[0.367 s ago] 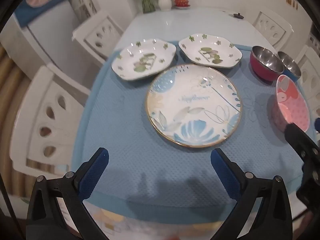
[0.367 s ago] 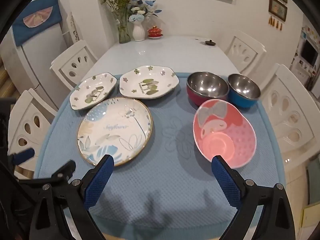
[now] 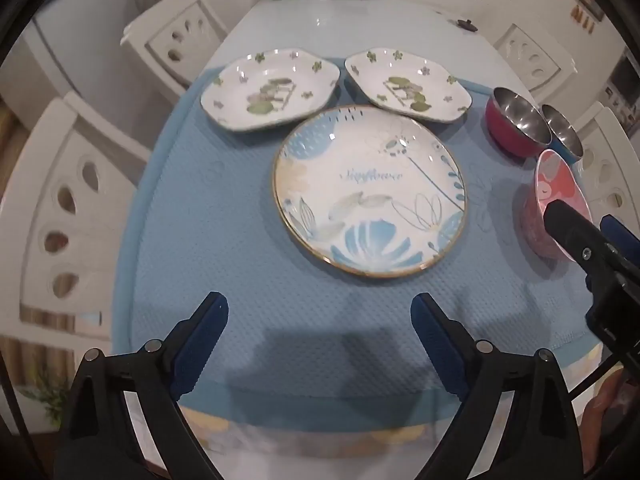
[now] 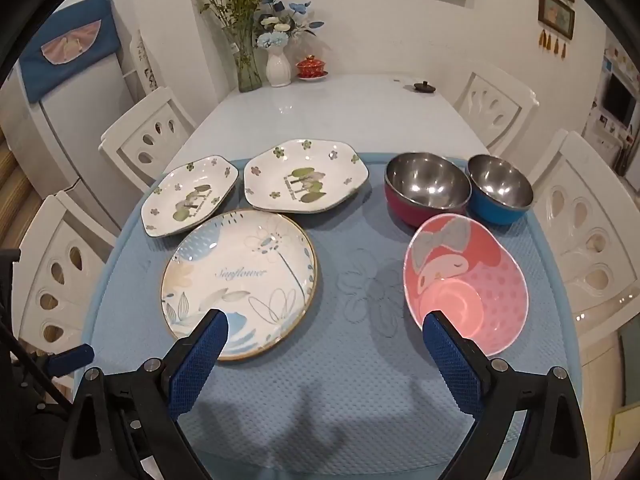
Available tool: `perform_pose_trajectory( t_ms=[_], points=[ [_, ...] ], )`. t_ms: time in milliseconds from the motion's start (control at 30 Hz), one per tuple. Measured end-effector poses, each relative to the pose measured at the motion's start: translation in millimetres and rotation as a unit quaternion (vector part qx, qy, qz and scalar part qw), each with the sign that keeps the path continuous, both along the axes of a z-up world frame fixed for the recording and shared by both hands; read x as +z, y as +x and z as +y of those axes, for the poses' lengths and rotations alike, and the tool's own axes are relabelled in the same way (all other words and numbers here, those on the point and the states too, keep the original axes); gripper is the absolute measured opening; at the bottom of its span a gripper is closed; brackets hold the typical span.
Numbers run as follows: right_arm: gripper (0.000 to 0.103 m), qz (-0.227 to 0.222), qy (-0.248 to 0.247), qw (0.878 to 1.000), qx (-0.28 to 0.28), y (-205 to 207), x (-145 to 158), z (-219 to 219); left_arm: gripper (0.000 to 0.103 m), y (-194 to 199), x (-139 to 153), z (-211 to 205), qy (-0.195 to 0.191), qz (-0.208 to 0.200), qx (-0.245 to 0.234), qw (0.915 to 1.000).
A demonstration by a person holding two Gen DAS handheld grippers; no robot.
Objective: Organize plates and bowls
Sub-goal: 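Move both grippers toward the round Sunflower plate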
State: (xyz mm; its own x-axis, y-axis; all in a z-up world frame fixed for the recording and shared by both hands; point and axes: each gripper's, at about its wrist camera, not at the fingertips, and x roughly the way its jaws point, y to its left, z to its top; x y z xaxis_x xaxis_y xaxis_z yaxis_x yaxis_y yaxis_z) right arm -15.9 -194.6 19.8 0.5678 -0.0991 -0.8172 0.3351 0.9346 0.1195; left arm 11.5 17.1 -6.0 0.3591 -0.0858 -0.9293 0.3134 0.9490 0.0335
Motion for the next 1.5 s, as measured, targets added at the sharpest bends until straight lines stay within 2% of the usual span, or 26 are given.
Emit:
perform_pose_trajectory(
  t_ms=[233,300,367,467,800,1000,1500],
  points=[
    [0.097,-0.016,-0.017,1.000,-0.012,5.1,8.7,71.0,0.091,19.4,31.3,25.5,-0.009,-0.058,0.004,0.9982],
    [0.097,-0.018,-0.020,1.000,-0.014,6.3,9.3,79.4,0.091,24.0,40.6,31.8,-0.008,-0.079,0.005,0.9968],
    [0.097,-0.017,-0.024,0.999,-0.014,8.1,9.0,85.4,0.091,29.9,46.2,37.6,-0.019,-0.086,0.005,0.9961],
    [0.097,-0.016,-0.024,0.999,-0.015,12.6,9.6,92.0,0.091,37.3,47.9,41.9,-0.016,-0.100,0.009,0.9948],
    [0.097,0.002,-0.041,0.999,-0.014,35.1,5.0,100.1,0.090,61.0,35.9,45.5,-0.041,-0.088,0.010,0.9953],
    [0.097,0.020,-0.029,0.999,-0.023,45.5,-8.2,95.3,0.090,68.9,25.7,42.8,-0.048,-0.069,0.004,0.9964],
    [0.097,0.033,-0.012,0.998,-0.046,46.9,-15.2,75.3,0.090,66.9,24.7,37.2,-0.065,-0.067,-0.008,0.9956]
  ],
)
